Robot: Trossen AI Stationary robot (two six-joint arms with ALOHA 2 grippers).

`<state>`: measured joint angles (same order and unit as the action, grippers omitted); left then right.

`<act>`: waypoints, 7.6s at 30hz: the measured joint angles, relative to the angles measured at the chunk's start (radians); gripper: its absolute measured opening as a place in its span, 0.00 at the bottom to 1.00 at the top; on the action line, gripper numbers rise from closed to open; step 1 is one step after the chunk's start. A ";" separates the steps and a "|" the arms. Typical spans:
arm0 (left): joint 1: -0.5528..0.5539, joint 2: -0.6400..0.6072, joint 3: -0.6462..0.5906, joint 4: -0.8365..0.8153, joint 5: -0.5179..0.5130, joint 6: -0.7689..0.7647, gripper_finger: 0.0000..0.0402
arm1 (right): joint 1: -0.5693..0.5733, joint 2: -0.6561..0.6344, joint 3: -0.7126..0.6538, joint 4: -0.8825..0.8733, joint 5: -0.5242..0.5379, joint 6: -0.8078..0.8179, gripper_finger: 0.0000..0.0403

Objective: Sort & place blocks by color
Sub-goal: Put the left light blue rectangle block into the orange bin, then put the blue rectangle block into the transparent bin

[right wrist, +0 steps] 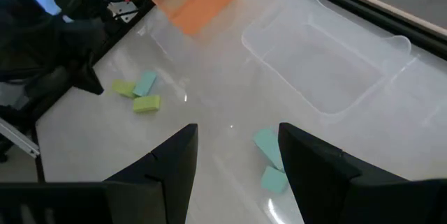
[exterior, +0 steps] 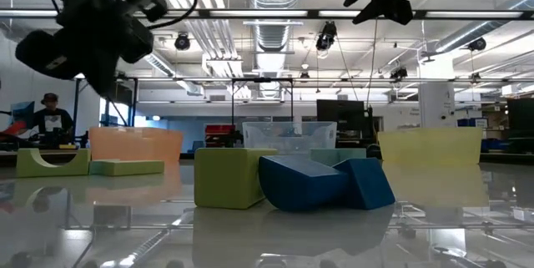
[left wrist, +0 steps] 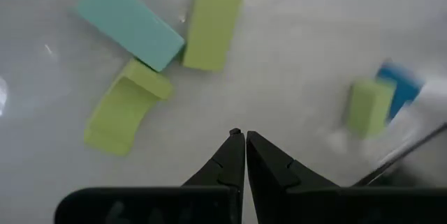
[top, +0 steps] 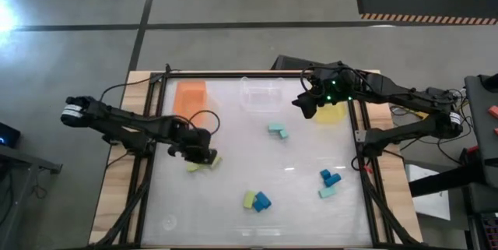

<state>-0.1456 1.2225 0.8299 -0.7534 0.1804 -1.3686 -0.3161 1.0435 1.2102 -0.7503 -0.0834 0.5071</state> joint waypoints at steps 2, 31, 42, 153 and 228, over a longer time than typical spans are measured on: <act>-0.022 0.007 -0.001 0.003 0.004 0.105 0.00 | 0.000 0.000 0.000 0.000 0.000 -0.007 0.47; -0.080 -0.004 -0.052 -0.062 0.037 0.766 0.50 | 0.002 0.000 0.000 -0.004 -0.002 -0.003 0.47; -0.072 0.002 -0.052 -0.063 -0.152 0.464 0.52 | 0.004 0.000 -0.001 -0.004 -0.002 -0.007 0.47; 1.051 0.354 0.182 -0.077 -0.242 0.886 0.31 | 0.005 0.000 -0.020 -0.007 -0.002 0.085 0.47; 0.335 -0.179 0.192 0.364 -0.194 0.747 0.49 | 0.577 0.166 -0.009 0.285 -0.101 0.694 0.42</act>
<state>0.1896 1.0440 1.0214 -0.3896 -0.0132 -0.6216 0.2614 1.2100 1.2013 -0.4657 -0.1842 1.2015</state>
